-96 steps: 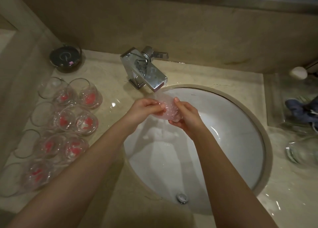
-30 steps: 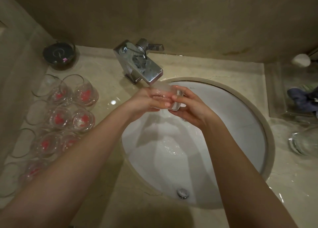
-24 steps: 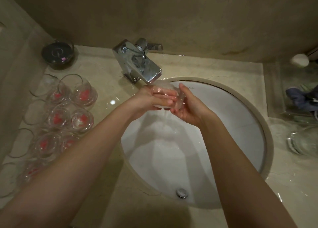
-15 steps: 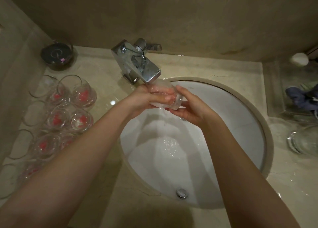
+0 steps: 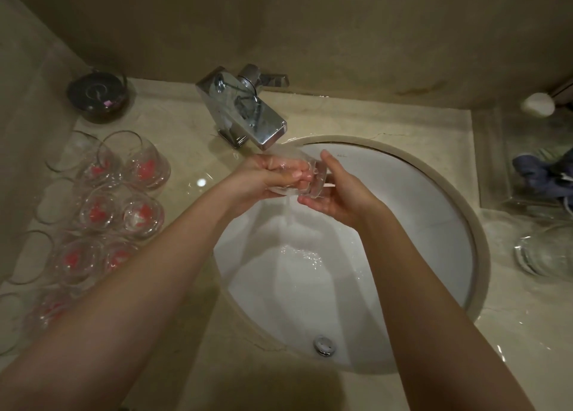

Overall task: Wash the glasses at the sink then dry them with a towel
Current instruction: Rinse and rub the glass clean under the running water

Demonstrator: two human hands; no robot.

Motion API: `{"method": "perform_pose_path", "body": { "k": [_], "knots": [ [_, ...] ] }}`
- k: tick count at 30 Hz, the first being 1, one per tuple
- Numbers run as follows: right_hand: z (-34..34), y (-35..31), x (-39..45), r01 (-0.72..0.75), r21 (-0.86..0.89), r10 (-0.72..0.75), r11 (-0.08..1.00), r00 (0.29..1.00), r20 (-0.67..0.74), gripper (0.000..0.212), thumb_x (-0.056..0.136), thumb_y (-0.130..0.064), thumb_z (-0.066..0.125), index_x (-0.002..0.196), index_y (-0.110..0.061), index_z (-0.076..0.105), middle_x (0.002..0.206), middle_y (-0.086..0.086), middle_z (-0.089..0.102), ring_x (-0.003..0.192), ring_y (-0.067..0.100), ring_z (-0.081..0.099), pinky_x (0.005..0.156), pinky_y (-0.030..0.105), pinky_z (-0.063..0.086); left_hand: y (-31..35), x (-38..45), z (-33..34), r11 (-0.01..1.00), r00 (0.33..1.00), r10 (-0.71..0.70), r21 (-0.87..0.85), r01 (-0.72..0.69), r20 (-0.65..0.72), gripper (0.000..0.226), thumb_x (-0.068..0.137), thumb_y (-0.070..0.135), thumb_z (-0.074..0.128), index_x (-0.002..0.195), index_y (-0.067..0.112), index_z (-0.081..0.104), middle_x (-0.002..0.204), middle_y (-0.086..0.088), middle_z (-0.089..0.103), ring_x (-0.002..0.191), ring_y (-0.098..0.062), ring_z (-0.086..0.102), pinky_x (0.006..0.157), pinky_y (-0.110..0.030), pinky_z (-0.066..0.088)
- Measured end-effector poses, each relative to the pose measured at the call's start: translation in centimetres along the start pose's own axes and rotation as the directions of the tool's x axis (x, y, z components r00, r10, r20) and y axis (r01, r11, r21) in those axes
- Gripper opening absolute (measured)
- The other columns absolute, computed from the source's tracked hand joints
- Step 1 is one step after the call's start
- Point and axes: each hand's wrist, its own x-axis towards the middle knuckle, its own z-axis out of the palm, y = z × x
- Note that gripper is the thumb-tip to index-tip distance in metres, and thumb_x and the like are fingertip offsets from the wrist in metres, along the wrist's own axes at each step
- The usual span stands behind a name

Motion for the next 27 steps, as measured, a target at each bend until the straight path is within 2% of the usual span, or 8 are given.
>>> {"method": "perform_pose_path", "body": {
  "k": [3, 8, 11, 14, 17, 21, 24, 27],
  "knots": [
    [-0.1, -0.1, -0.1, 0.023, -0.045, -0.022, 0.999, 1.000, 0.021, 0.037, 0.096, -0.037, 0.056, 0.106, -0.002, 0.065, 0.088, 0.013, 0.067, 0.073, 0.028, 0.069, 0.063, 0.026, 0.057, 0.1, -0.2, 0.0, 1.000, 1.000, 0.003, 0.016, -0.002, -0.019, 0.016, 0.090, 0.013, 0.063, 0.101, 0.022, 0.072, 0.092, 0.003, 0.075, 0.090, -0.010, 0.069, 0.090, -0.032, 0.048],
    [-0.5, 0.3, -0.1, 0.171, 0.026, -0.172, 0.985, 0.982, 0.075, 0.036, 0.089, -0.005, 0.062, 0.124, -0.004, 0.056, 0.101, 0.007, 0.065, 0.084, 0.027, 0.067, 0.081, 0.034, 0.057, 0.7, -0.4, -0.2, 0.996, 0.996, 0.081, -0.033, -0.082, -0.031, 0.047, 0.090, 0.005, 0.062, 0.074, 0.046, 0.076, 0.085, 0.003, 0.074, 0.081, -0.010, 0.070, 0.087, -0.034, 0.049],
    [-0.1, 0.4, -0.1, 0.126, 0.023, -0.126, 0.992, 0.992, 0.010, 0.034, 0.090, -0.026, 0.063, 0.114, -0.003, 0.061, 0.099, 0.011, 0.064, 0.085, 0.026, 0.069, 0.079, 0.036, 0.059, 0.8, -0.2, -0.4, 0.995, 0.996, 0.078, -0.062, -0.080, -0.040, 0.028, 0.088, 0.003, 0.063, 0.082, 0.028, 0.072, 0.084, 0.001, 0.075, 0.078, -0.011, 0.071, 0.075, -0.027, 0.051],
    [0.4, 0.3, -0.2, 0.061, -0.070, -0.063, 0.996, 0.998, -0.030, 0.045, 0.095, -0.049, 0.052, 0.096, -0.006, 0.066, 0.088, 0.014, 0.066, 0.078, 0.024, 0.067, 0.062, 0.029, 0.058, 0.7, 0.0, -0.4, 0.998, 0.998, 0.053, -0.012, -0.054, -0.030, 0.015, 0.088, 0.006, 0.063, 0.095, 0.018, 0.069, 0.086, 0.002, 0.076, 0.080, -0.010, 0.071, 0.074, -0.025, 0.053],
    [0.2, 0.8, -0.1, 0.142, -0.091, -0.142, 0.986, 0.990, 0.009, 0.036, 0.095, -0.036, 0.058, 0.099, -0.001, 0.066, 0.080, 0.010, 0.066, 0.076, 0.023, 0.066, 0.066, 0.029, 0.058, 0.9, 0.1, -0.5, 1.000, 0.998, 0.018, 0.005, -0.018, -0.056, 0.015, 0.090, 0.010, 0.064, 0.086, 0.019, 0.075, 0.080, 0.003, 0.075, 0.074, -0.009, 0.070, 0.075, -0.027, 0.053],
    [-0.2, 1.8, -0.1, 0.234, -0.049, -0.234, 0.971, 0.972, 0.007, 0.029, 0.088, -0.016, 0.069, 0.114, -0.008, 0.059, 0.098, 0.006, 0.066, 0.087, 0.024, 0.068, 0.086, 0.036, 0.056, 0.9, 0.1, -0.8, 1.000, 0.996, 0.003, 0.019, -0.002, -0.093, 0.012, 0.089, 0.013, 0.067, 0.086, 0.025, 0.067, 0.076, 0.001, 0.075, 0.068, -0.009, 0.070, 0.080, -0.033, 0.050],
    [0.1, 1.9, -0.1, 0.132, -0.017, -0.131, 0.991, 0.991, 0.014, 0.036, 0.094, -0.036, 0.060, 0.112, -0.005, 0.063, 0.084, 0.006, 0.066, 0.080, 0.022, 0.066, 0.080, 0.035, 0.059, 0.6, 0.1, -0.6, 1.000, 0.996, 0.012, -0.013, -0.013, -0.090, 0.015, 0.088, 0.010, 0.066, 0.083, 0.023, 0.073, 0.075, 0.001, 0.075, 0.067, -0.008, 0.069, 0.082, -0.034, 0.051],
    [0.9, 1.5, 0.1, 0.041, -0.091, -0.043, 0.995, 0.999, -0.026, 0.053, 0.097, -0.052, 0.044, 0.114, -0.005, 0.063, 0.090, 0.009, 0.067, 0.075, 0.017, 0.065, 0.065, 0.029, 0.056, 0.1, 0.2, -0.3, 0.999, 0.997, -0.025, 0.020, 0.027, -0.069, 0.006, 0.088, 0.018, 0.067, 0.089, 0.018, 0.073, 0.081, 0.001, 0.076, 0.073, -0.009, 0.070, 0.090, -0.038, 0.050]
  ]
}}
